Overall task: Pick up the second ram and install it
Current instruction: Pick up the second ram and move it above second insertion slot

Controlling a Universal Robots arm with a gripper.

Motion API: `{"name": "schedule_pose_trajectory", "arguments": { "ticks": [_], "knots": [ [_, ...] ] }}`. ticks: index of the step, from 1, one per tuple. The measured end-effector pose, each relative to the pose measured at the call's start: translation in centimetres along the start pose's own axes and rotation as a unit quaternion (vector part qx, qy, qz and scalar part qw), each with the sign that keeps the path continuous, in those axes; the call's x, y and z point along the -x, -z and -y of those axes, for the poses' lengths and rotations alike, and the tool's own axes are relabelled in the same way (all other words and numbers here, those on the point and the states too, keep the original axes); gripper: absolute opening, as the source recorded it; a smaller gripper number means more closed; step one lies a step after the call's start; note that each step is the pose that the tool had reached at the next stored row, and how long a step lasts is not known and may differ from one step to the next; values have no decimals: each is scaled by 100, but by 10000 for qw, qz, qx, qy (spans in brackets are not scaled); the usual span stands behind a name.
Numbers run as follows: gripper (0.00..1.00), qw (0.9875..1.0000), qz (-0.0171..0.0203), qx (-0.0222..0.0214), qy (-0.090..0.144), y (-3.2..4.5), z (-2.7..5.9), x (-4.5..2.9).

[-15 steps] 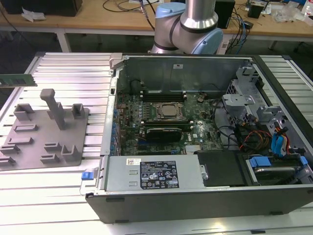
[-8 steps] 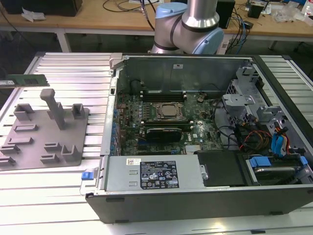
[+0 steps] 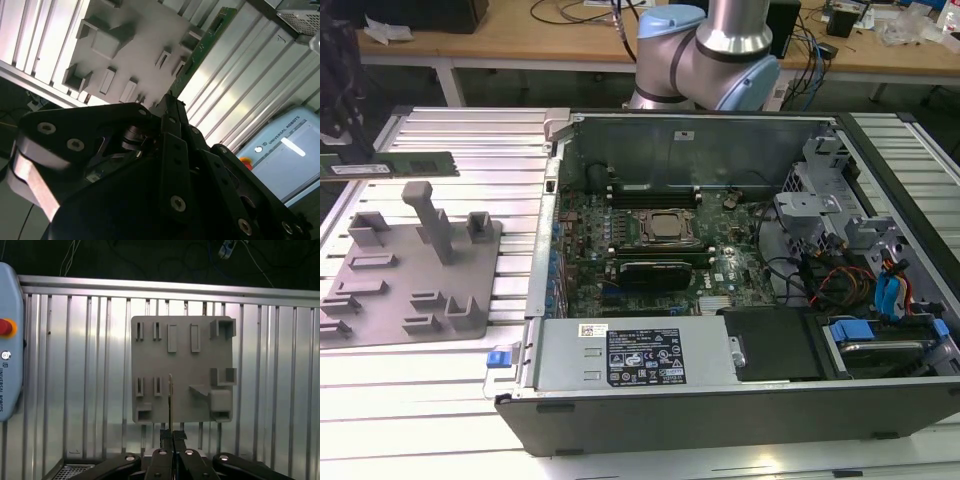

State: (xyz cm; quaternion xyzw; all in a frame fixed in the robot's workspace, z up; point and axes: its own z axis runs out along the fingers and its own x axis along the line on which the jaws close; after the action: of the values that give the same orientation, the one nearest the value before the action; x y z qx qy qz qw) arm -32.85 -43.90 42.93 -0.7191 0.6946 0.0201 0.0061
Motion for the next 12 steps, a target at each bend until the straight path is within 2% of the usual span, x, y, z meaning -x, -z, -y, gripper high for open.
{"name": "schedule_pose_trajectory", "arguments": {
  "ticks": [7,12],
  "knots": [
    [9,10000,0,0,0,4,233,-8],
    [9,10000,1,0,0,6,361,-12]
  ]
}}
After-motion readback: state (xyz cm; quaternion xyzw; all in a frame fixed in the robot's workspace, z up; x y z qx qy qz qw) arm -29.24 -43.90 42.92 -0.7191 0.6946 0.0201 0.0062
